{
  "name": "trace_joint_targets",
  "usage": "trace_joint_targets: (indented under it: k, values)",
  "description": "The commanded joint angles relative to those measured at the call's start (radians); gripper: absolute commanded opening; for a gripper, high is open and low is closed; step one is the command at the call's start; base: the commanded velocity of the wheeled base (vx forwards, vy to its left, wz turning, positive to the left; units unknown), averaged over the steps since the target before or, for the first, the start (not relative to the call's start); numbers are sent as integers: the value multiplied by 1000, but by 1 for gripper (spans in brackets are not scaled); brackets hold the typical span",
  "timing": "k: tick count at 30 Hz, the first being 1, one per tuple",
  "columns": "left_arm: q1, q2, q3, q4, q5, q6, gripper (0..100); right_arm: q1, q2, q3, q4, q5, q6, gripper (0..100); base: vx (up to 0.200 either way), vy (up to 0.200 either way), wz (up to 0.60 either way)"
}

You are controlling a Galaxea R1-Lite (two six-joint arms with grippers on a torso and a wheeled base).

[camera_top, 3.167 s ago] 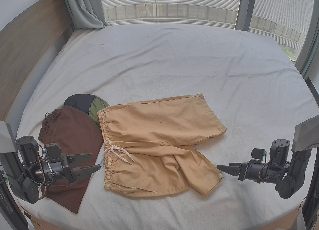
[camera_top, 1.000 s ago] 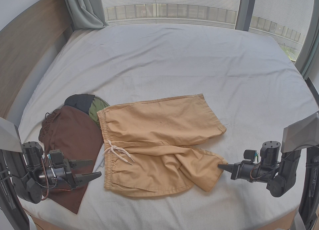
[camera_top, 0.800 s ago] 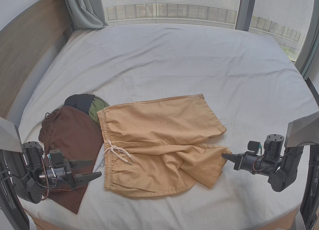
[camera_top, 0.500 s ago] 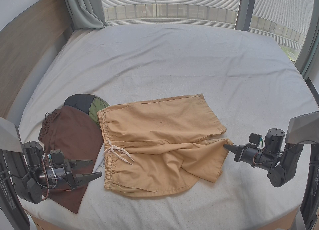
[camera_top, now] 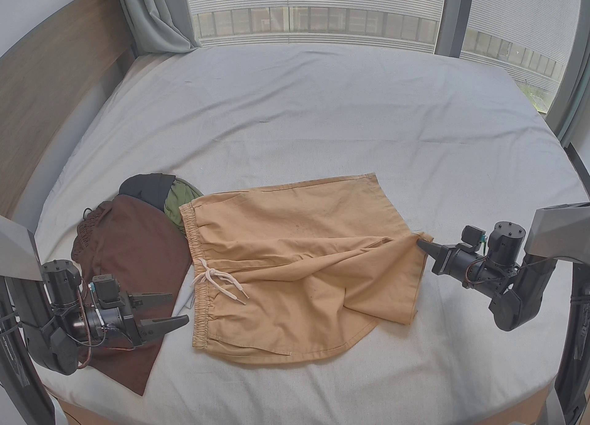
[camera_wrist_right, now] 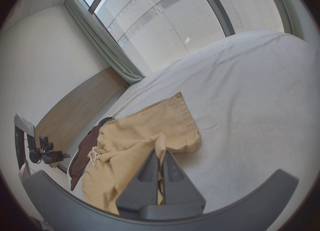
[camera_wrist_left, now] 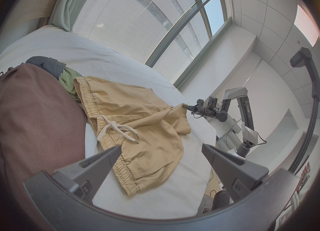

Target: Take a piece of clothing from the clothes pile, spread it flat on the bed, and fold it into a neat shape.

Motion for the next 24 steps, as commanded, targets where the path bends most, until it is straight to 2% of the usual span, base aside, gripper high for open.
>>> trace_joint_targets:
  k: [1, 8, 11, 24]
  values:
    - [-1, 12, -15, -2, 0, -4, 100, -1, 35, -52, -3, -24, 1, 0, 0, 0, 0]
    - [-1, 15, -21, -2, 0, -6, 100, 4, 75, -103, -3, -39, 1, 0, 0, 0, 0]
    - [-1, 18, -21, 0, 0, -7, 100, 7, 110, -144, -4, -70, 1, 0, 0, 0, 0]
    - [-4, 23, -33, 0, 1, -7, 100, 16, 119, -186, -7, -78, 1, 0, 0, 0, 0]
